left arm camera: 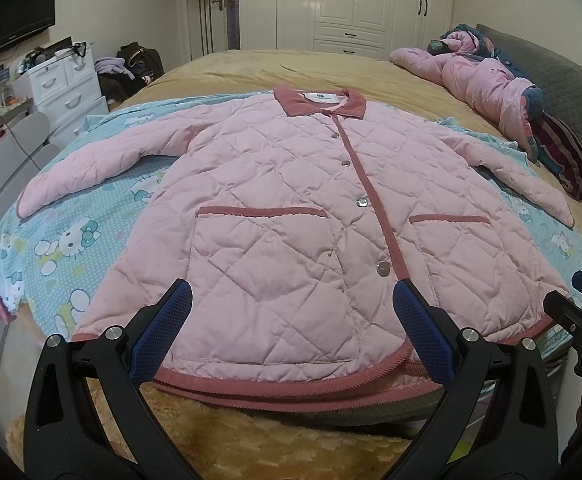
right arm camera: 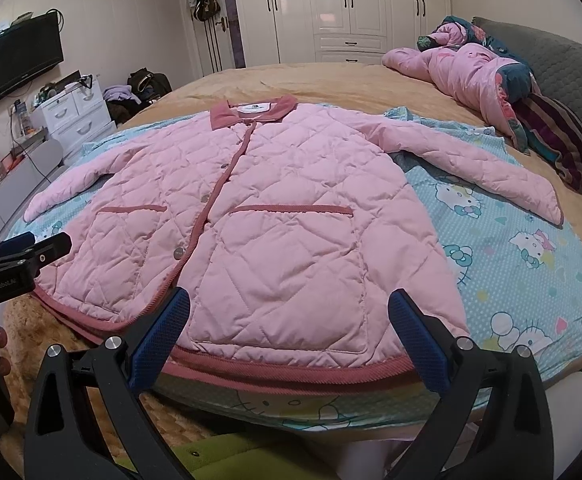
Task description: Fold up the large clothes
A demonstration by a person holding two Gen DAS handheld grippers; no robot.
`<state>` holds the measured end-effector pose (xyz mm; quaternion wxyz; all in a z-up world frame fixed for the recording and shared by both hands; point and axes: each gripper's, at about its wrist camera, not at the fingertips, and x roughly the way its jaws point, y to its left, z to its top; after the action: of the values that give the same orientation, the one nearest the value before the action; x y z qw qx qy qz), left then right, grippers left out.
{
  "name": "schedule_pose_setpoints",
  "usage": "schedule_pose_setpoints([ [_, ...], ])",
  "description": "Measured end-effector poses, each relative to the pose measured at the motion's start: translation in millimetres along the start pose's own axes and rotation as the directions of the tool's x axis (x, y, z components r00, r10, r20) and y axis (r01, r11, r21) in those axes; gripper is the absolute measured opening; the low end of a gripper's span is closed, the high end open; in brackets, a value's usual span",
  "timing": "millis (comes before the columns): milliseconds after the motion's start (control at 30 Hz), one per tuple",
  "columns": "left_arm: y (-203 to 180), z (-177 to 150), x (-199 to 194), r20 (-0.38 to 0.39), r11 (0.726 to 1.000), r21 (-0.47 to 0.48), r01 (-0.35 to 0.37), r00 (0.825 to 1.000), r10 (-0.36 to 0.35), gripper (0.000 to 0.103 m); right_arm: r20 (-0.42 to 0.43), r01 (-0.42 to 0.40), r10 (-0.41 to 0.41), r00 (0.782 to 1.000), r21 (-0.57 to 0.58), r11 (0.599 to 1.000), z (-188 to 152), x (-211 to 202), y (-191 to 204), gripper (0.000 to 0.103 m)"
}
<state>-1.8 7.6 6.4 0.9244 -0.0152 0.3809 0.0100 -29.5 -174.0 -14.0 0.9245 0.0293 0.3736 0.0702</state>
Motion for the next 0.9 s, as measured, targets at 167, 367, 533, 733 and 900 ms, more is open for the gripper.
schedule_pose_setpoints([
  [167, 0.6, 5.7, 4.9, -0.002, 1.0, -0.012, -0.008, 1.0, 0.008, 0.094, -0.005, -0.005, 0.005, 1.0, 0.006, 1.0, 9.4, 8.5, -1.5, 0.099],
  [367, 2.4, 24.9, 21.3, -0.015, 0.999, -0.042, -0.016, 1.0, 0.015, 0.094, 0.005, -0.009, 0.009, 1.0, 0.001, 1.0, 32.7, 18.4, -1.6, 0.099],
  [533, 4.3, 47.5, 38.0, -0.03, 0.998, -0.053, -0.026, 0.999, 0.024, 0.094, 0.027, -0.006, 0.006, 1.0, -0.007, 1.0, 61.2, 29.1, -1.1, 0.099],
  [733, -0.4, 78.4, 52.1, -0.022, 0.998, -0.051, -0.029, 0.999, 0.028, 0.094, 0.013, -0.03, 0.03, 0.999, 0.037, 0.999, 98.0, 52.2, -13.2, 0.099],
  [900, -5.7, 105.1, 67.4, -0.017, 0.999, -0.044, -0.03, 0.999, 0.03, 0.094, 0.0, -0.018, 0.018, 1.0, 0.054, 0.998, 123.3, 73.4, -20.7, 0.099],
])
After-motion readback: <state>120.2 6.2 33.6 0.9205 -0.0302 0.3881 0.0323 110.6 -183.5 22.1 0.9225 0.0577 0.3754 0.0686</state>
